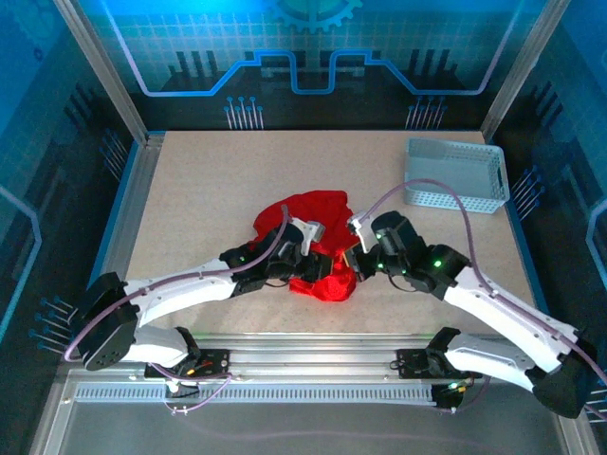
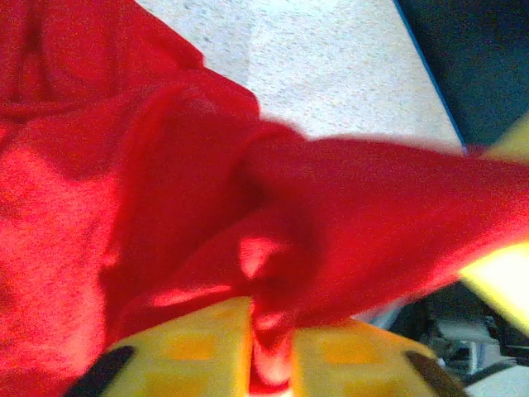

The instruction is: Fold the inside-out t-shirt

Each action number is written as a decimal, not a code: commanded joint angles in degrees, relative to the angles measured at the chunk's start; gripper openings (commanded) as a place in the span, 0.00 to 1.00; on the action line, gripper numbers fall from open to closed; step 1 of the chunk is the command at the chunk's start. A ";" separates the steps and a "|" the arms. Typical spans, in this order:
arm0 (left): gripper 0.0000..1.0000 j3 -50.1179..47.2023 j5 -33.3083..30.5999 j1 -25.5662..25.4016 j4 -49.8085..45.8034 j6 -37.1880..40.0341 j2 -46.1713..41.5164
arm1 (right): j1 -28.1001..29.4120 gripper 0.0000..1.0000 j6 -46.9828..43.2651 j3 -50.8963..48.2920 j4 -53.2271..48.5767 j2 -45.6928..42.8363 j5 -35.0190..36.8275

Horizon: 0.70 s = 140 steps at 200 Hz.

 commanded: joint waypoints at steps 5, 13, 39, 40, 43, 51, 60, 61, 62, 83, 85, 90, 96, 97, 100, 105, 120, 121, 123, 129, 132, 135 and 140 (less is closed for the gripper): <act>0.36 2.85 -5.08 0.40 -5.92 4.70 -2.88 | 0.64 0.00 -2.60 7.39 -8.35 -1.30 0.24; 0.42 3.37 -5.53 0.34 -6.74 6.18 -3.56 | 0.71 0.00 -2.58 8.89 -9.06 -0.31 -1.01; 0.64 3.38 -6.10 0.08 -6.77 10.10 -7.53 | 2.08 0.00 -1.72 11.31 -8.14 3.30 -3.49; 0.65 3.31 -6.14 0.08 -6.67 10.23 -7.71 | 2.15 0.00 -1.69 11.41 -8.05 3.35 -3.51; 0.68 3.11 -6.24 0.12 -6.53 10.49 -8.16 | 2.42 0.00 -1.62 11.49 -7.78 3.67 -3.56; 0.74 2.37 -6.44 0.07 -5.72 10.95 -9.37 | 3.14 0.00 -1.34 11.73 -6.93 4.38 -3.66; 0.79 1.36 -6.12 0.02 -4.31 11.19 -10.49 | 3.66 0.00 -1.14 11.85 -5.99 5.17 -4.29; 0.79 1.29 -6.11 0.00 -4.16 11.22 -10.55 | 3.73 0.00 -1.09 11.86 -5.88 5.26 -4.35; 0.79 1.17 -6.06 0.04 -4.05 11.19 -10.67 | 3.81 0.00 -1.07 11.90 -5.78 5.34 -4.43; 0.81 0.24 -4.79 0.07 -0.92 11.02 -10.55 | 4.95 0.00 -0.29 12.21 -4.03 7.10 -5.20; 0.81 0.32 -4.78 0.07 -0.72 10.95 -10.36 | 5.08 0.00 -0.20 12.21 -3.83 7.28 -5.32; 0.79 0.62 -4.75 0.07 -0.59 10.64 -9.76 | 5.29 0.00 -0.02 12.26 -3.33 7.59 -5.57; 0.77 1.07 -4.69 0.07 -0.42 10.32 -9.02 | 5.63 0.00 0.21 12.30 -2.86 7.89 -5.85; 0.76 1.15 -4.64 0.07 -0.33 10.26 -8.85 | 5.63 0.00 0.21 12.30 -2.86 7.89 -5.85; 0.74 1.33 -4.58 0.07 -0.12 10.12 -8.49 | 5.85 0.00 0.39 12.30 -2.51 8.09 -5.95; 0.71 1.61 -4.44 0.04 0.17 9.97 -7.83 | 6.06 0.01 0.56 12.26 -2.15 8.24 -5.91; 0.54 2.39 -4.50 0.16 0.65 9.39 -6.27 | 6.26 0.03 1.21 11.98 -1.64 8.33 -5.52; 0.53 2.42 -4.46 0.16 0.69 9.30 -6.24 | 6.30 0.03 1.27 11.92 -1.59 8.33 -5.50; 0.51 2.49 -4.48 0.16 0.76 9.26 -6.05 | 6.34 0.03 1.27 11.83 -1.55 8.29 -5.41; 0.43 2.67 -4.60 0.16 0.75 9.06 -5.73 | 6.28 0.05 1.39 11.50 -1.46 8.14 -5.11; 0.40 2.71 -4.67 0.24 0.81 8.97 -5.65 | 6.34 0.07 1.48 11.31 -1.40 8.01 -4.94; 0.37 2.72 -4.75 0.25 0.74 8.84 -5.61 | 6.23 0.08 1.56 11.11 -1.44 7.86 -4.71; 0.32 2.65 -4.84 0.30 0.94 8.62 -5.65 | 6.26 0.10 1.70 10.79 -1.46 7.65 -4.20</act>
